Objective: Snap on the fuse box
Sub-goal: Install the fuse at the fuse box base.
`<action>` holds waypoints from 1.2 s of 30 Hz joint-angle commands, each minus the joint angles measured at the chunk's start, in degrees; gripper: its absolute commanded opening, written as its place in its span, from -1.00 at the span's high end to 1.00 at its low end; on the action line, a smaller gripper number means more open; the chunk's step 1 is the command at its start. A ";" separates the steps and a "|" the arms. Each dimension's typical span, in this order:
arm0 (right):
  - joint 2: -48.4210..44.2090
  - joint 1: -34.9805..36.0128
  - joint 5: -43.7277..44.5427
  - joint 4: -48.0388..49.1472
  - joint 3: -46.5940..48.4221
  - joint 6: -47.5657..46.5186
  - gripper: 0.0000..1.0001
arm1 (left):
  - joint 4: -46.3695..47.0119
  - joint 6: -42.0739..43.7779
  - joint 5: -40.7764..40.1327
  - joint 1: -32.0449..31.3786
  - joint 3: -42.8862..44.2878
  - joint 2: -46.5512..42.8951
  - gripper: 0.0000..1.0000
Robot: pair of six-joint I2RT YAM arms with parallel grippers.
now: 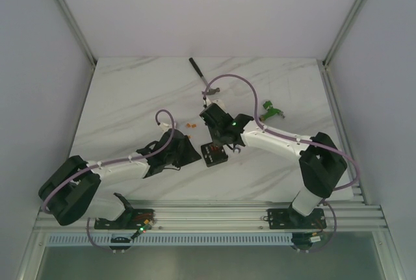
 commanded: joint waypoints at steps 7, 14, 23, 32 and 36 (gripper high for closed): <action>2.76 -2.49 -4.50 1.66 -0.98 -0.45 0.69 | -0.90 2.74 -0.12 -0.11 3.94 2.88 -0.07; 5.07 -3.43 -6.25 2.09 -0.97 -1.00 0.76 | -0.88 3.63 0.42 -0.12 5.51 6.44 -0.07; 6.18 -3.52 -8.64 2.09 -2.06 -1.12 0.83 | -0.96 3.78 0.47 -0.09 6.45 8.19 -0.04; 9.78 -3.48 -7.57 -2.62 -2.15 -1.02 0.97 | -0.87 3.93 1.43 -0.10 7.53 10.86 0.01; 12.56 -2.98 -5.61 -6.23 -2.04 -1.79 1.00 | -0.92 3.96 1.48 -0.13 7.75 11.37 0.03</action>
